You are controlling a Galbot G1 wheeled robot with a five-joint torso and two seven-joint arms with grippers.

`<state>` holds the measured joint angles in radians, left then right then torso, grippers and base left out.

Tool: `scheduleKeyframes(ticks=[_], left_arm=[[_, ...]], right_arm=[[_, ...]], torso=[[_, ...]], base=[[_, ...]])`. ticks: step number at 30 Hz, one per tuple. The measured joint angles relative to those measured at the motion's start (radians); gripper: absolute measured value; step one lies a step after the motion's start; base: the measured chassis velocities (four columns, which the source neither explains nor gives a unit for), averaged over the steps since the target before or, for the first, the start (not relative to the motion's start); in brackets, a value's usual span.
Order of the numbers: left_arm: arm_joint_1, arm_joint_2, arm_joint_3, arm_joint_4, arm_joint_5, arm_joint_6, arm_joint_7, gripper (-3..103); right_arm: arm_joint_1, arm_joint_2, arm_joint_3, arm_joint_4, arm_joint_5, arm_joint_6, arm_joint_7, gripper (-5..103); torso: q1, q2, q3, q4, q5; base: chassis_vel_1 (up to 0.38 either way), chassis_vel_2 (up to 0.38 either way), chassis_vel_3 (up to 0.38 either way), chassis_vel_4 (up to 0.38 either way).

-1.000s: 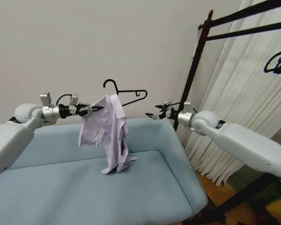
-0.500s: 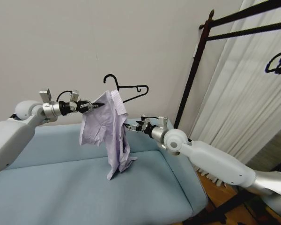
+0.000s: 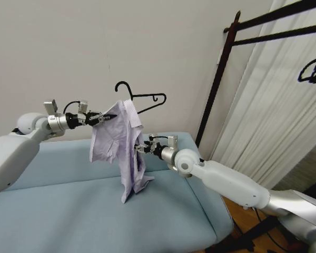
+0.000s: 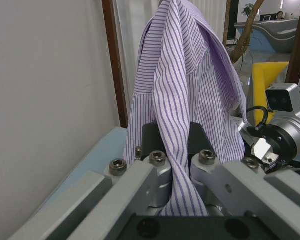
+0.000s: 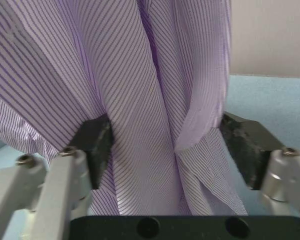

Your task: Pick up the clothes from the sofa and hang them on the clothes hanger.

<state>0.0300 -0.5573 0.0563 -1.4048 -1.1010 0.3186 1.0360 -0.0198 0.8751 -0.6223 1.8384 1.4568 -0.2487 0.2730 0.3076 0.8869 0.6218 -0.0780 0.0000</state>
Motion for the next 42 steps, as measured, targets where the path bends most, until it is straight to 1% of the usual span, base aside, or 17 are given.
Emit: scheduleKeyframes(ticks=[2,3,4,5,8,9,10,11,13,14,17,24,30,34,38,39,42], left_arm=[[0.0,-0.001,0.0,0.001,0.0,0.0,0.0,2],[0.0,-0.001,-0.001,0.001,-0.001,0.0,0.0,2],[0.0,-0.001,-0.002,0.0,-0.001,0.0,0.0,2],[0.0,-0.001,-0.002,0.0,-0.001,0.0,0.0,2],[0.007,-0.001,-0.008,-0.007,-0.004,0.0,0.0,2],[0.008,0.0,-0.009,-0.009,-0.005,0.0,0.0,2],[0.009,0.002,-0.011,-0.013,-0.008,0.0,0.0,2],[0.009,0.002,-0.011,-0.013,-0.008,0.0,0.0,2],[0.014,0.009,-0.017,-0.02,-0.015,0.0,0.0,2],[0.014,0.009,-0.017,-0.02,-0.015,0.0,0.0,2],[0.033,0.02,-0.035,-0.034,-0.024,0.001,0.0,2],[0.074,0.045,-0.056,-0.063,-0.038,0.002,-0.006,2],[0.133,0.054,-0.106,-0.094,-0.04,0.004,-0.015,2],[0.153,0.063,-0.12,-0.107,-0.041,0.005,-0.021,2],[0.173,0.074,-0.133,-0.121,-0.043,0.005,-0.027,2],[0.173,0.074,-0.133,-0.121,-0.043,0.005,-0.027,2],[0.192,0.08,-0.14,-0.137,-0.044,0.005,-0.034,2]], right_arm=[[0.0,-0.004,0.0,0.0,-0.002,0.003,0.0,55],[0.0,-0.006,0.0,0.0,-0.002,0.004,0.0,55],[0.0,-0.008,0.0,0.0,-0.003,0.004,-0.001,50],[0.0,-0.008,0.0,0.0,-0.003,0.004,-0.001,50],[0.002,-0.008,0.0,-0.005,-0.004,0.005,-0.005,33],[0.003,-0.007,0.0,-0.007,-0.005,0.006,-0.005,33],[0.005,-0.004,0.0,-0.011,-0.007,0.006,-0.006,28],[0.005,-0.004,0.0,-0.011,-0.007,0.006,-0.006,28],[0.008,0.001,0.0,-0.017,-0.011,0.01,-0.007,18],[0.008,0.001,0.0,-0.017,-0.011,0.01,-0.007,18],[0.01,-0.003,0.0,-0.021,-0.021,0.012,-0.007,3],[0.022,-0.032,0.025,-0.047,-0.045,0.014,0.0,0],[0.07,-0.053,0.049,-0.087,-0.074,0.015,0.002,0],[0.089,-0.07,0.071,-0.108,-0.104,0.016,-0.011,0],[0.104,-0.098,0.104,-0.13,-0.164,0.02,-0.05,0],[0.104,-0.098,0.104,-0.13,-0.164,0.02,-0.05,0],[0.116,-0.116,0.119,-0.145,-0.21,0.027,-0.086,0]], torso=[[0.0,0.0,0.0,0.0001,-0.0001],[0.0,0.0,0.0,0.0001,0.0],[0.0,0.0,0.0,0.0,0.0],[0.0,0.0,0.0,0.0,0.0],[0.0,0.0,0.0,-0.0001,-0.0001],[0.0,0.0,0.0,-0.0001,-0.0001],[0.0,0.0,0.0,0.0,0.0],[0.0,0.0,0.0,0.0,0.0],[0.0,0.0,0.0,0.0001,0.0],[0.0,0.0,0.0,0.0001,0.0],[0.0,0.0,0.0,0.0002,0.0],[0.0,0.0,0.0,0.0,0.0001],[0.0,0.0,0.0,0.0002,0.0001],[0.0,0.0,0.0,0.0001,0.0],[0.0,0.0,0.0,0.0,0.0002],[0.0,0.0,0.0,0.0,0.0002],[0.0,0.0,0.0,0.0,0.0001]], base=[[0.0,0.0,0.0,0.0],[0.0,0.0,0.0,0.0],[0.0,0.0,0.0,0.0],[0.0,0.0,0.0,0.0],[0.0,0.0,0.0,0.0],[0.0,0.0,0.0,0.0],[0.0,0.0,0.0,0.0],[0.0,0.0,0.0,0.0],[0.0,0.0,0.0,0.0],[0.0,0.0,0.0,0.0],[0.0,0.0,0.0,0.0],[0.0,0.0,0.0,0.0],[0.0,0.0,0.0,0.0],[0.0,0.0,0.0,0.0],[0.0,0.0,0.0,0.0],[0.0,0.0,0.0,0.0],[0.0,0.0,0.0,0.0]])
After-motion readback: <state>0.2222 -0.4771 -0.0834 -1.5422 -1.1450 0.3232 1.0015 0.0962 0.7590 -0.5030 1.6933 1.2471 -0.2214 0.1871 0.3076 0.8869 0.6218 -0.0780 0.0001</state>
